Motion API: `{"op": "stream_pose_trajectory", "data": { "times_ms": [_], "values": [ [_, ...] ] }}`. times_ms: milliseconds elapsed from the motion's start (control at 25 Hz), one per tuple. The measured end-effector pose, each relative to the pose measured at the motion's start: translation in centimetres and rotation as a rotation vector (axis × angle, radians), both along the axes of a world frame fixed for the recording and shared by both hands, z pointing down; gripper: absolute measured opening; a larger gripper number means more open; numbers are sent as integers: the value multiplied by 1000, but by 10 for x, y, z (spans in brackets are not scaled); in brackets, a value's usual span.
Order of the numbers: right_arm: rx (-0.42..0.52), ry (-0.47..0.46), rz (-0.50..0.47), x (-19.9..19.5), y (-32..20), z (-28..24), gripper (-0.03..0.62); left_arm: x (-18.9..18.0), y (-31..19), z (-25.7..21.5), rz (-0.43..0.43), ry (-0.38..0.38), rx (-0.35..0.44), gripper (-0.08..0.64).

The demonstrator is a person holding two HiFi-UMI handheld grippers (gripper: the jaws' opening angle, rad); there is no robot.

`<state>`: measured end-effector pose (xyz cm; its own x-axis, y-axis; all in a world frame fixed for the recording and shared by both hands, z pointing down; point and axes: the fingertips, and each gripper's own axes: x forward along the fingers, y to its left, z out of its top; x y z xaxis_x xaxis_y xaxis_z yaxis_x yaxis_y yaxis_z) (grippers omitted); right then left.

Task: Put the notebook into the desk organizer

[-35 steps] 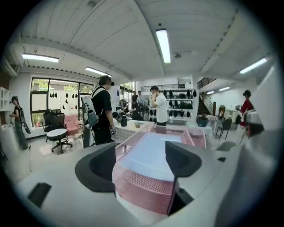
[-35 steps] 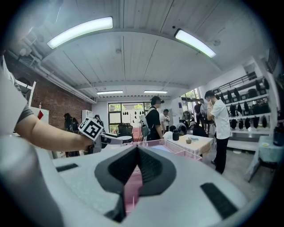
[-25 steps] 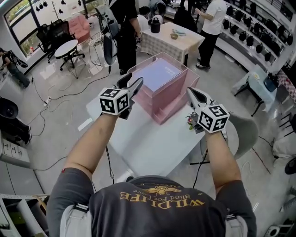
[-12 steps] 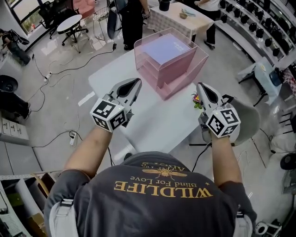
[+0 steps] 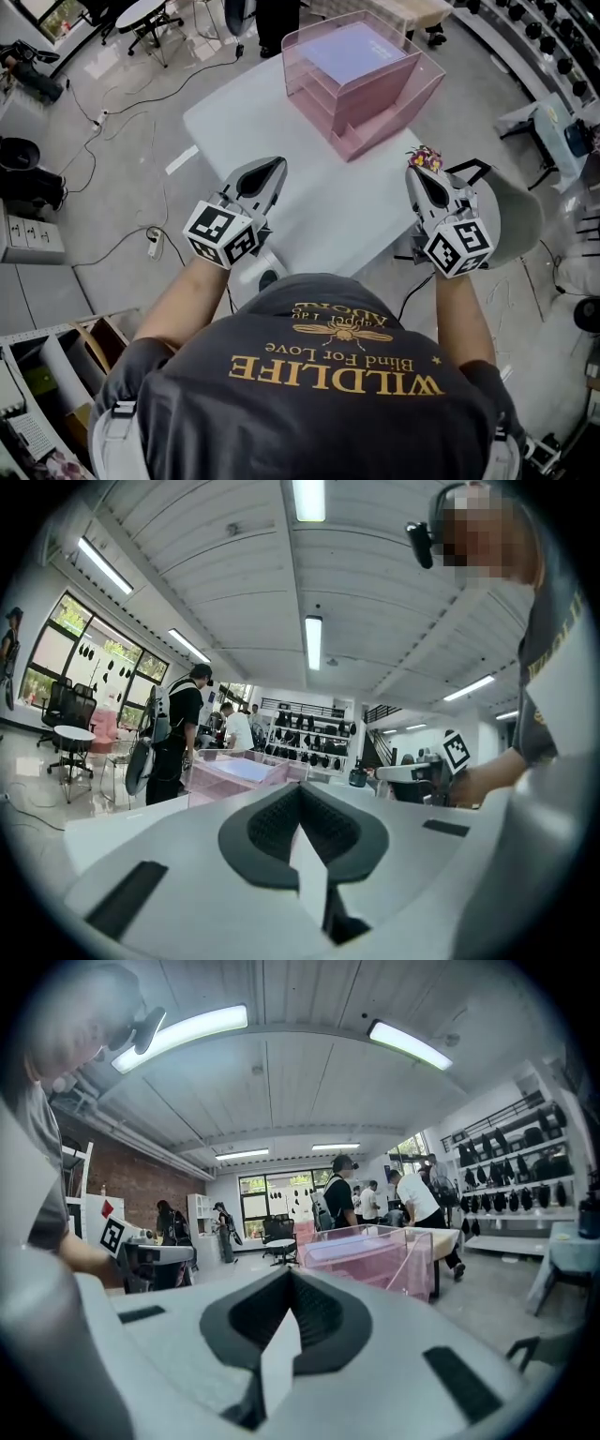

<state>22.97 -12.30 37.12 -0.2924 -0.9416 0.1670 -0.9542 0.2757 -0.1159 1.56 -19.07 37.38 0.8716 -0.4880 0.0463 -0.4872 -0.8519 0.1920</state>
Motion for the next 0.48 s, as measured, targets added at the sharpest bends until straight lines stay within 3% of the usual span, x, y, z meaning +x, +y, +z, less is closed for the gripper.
{"op": "stream_pose_trajectory", "data": {
  "times_ms": [480],
  "values": [
    [-33,-7,-16,-9,-1,17,-1,2,7,7,19,-20,8,0]
  ]
}}
